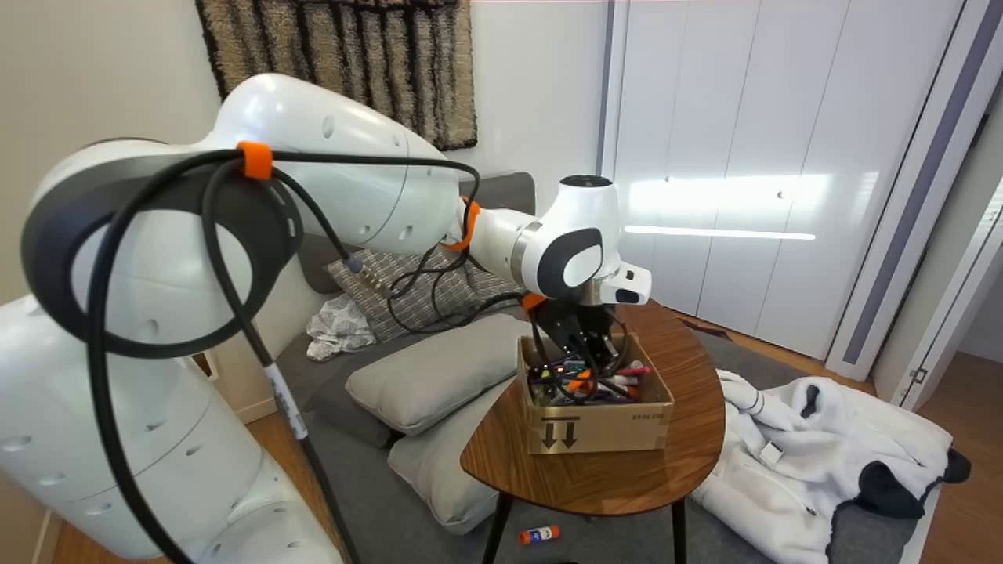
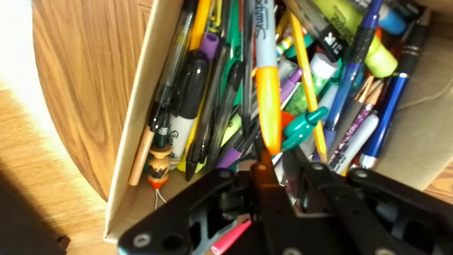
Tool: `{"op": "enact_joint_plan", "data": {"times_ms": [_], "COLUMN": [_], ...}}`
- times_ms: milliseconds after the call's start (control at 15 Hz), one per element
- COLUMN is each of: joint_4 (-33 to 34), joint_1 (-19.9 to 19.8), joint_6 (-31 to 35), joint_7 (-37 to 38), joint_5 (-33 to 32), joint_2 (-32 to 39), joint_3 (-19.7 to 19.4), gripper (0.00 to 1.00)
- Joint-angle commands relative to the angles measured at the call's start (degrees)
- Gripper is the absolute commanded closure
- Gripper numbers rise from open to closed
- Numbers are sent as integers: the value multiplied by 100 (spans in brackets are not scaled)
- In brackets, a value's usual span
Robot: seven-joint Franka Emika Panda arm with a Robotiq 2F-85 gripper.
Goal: Pick up the green marker from the box and put it on the table
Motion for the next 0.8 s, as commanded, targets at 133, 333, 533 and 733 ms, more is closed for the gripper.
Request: {"op": "enact_joint_plan", "data": {"times_ms": [133,333,533,733], "joint_4": [-76,-93,-108,-140], "joint_1": [14,16,33,43], "joint_6": [-101,-81,-69,-51], "joint_7": [-37,-43,-98,-131], "joint_5": [-106,-132,-108,-89], "joint_2": [-117,-127,-108,-85], "joint_3": [-9,0,3,10], "gripper": [97,81,97,99]}}
